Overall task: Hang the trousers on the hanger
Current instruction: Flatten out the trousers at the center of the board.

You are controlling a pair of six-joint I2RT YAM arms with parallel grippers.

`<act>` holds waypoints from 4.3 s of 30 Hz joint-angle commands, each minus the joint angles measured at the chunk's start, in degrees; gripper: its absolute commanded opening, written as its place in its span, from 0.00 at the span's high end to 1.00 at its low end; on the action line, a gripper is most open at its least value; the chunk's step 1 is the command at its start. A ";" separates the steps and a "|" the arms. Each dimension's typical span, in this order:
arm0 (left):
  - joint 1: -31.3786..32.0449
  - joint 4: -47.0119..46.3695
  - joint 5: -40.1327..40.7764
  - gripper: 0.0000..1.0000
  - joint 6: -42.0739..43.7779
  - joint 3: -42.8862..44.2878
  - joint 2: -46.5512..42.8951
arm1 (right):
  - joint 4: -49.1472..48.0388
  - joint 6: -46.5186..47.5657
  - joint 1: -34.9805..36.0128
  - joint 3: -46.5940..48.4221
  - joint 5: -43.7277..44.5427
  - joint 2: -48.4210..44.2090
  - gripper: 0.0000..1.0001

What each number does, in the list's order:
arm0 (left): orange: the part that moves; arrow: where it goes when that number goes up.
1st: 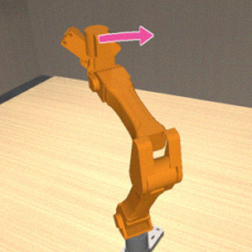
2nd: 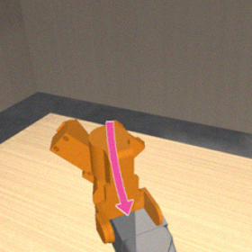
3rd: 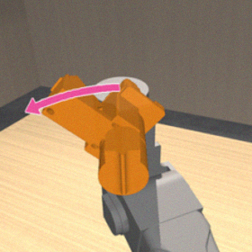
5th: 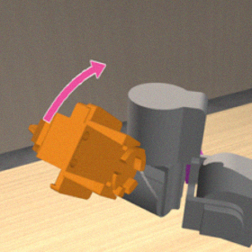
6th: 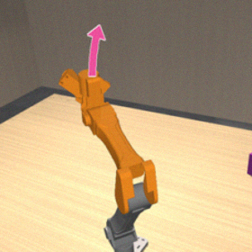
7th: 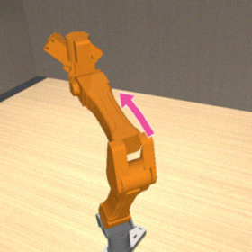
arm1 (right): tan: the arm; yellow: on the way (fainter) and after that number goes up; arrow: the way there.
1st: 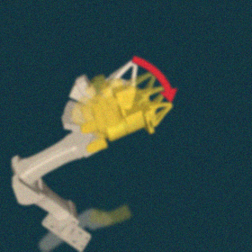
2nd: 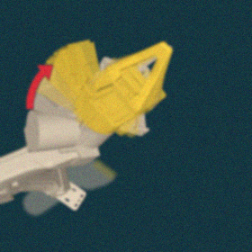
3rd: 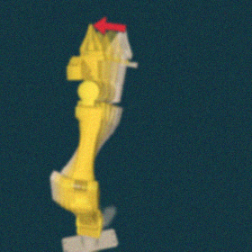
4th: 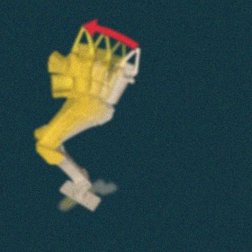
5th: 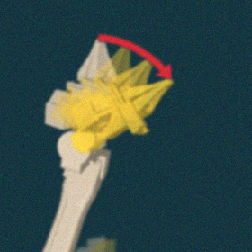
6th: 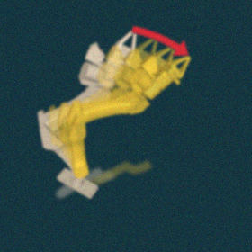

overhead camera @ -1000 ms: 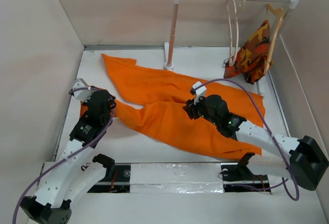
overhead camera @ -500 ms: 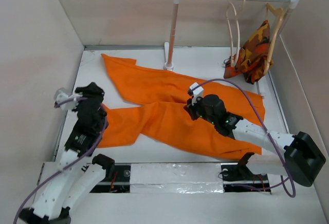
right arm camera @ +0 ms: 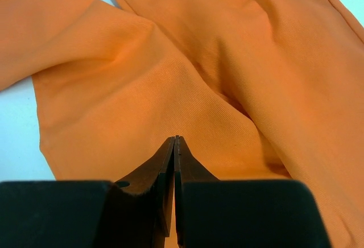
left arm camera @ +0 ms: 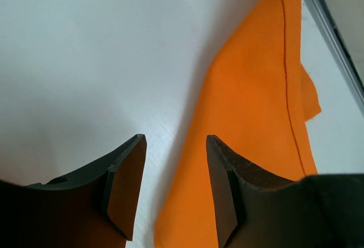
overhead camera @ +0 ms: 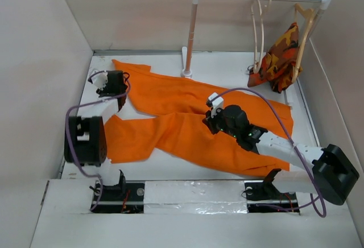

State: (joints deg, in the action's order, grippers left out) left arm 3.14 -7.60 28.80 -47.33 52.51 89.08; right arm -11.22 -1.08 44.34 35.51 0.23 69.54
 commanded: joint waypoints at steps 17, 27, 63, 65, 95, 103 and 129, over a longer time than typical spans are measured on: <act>-7.27 -5.58 -23.87 1.00 4.79 14.99 21.67 | -4.33 0.47 1.01 0.35 0.21 1.13 0.88; -0.86 -7.46 -5.62 1.00 5.40 -0.05 -11.19 | -4.86 0.47 1.01 1.23 -1.72 4.29 0.88; 11.80 3.10 -6.90 1.00 4.45 -17.34 -25.79 | -4.95 0.47 1.01 1.76 -3.57 4.82 0.89; 11.80 3.38 -7.61 1.00 4.53 -20.77 -26.58 | -4.86 0.47 1.01 1.85 -3.31 4.99 0.89; 11.80 -0.76 -15.53 0.67 6.99 -17.00 -6.20 | -4.60 0.47 1.01 2.72 -3.66 7.28 0.88; 11.80 2.33 -13.67 0.56 8.66 -14.46 -4.01 | -4.33 0.47 1.01 2.81 -3.13 6.40 0.88; 5.92 4.08 -5.16 1.00 5.67 -2.25 -16.39 | -5.39 0.38 1.01 1.50 -6.73 3.50 0.88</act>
State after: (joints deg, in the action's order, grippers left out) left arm 11.29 -2.28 20.82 -40.27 45.45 75.70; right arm -12.58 -1.08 45.04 36.10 -4.91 74.54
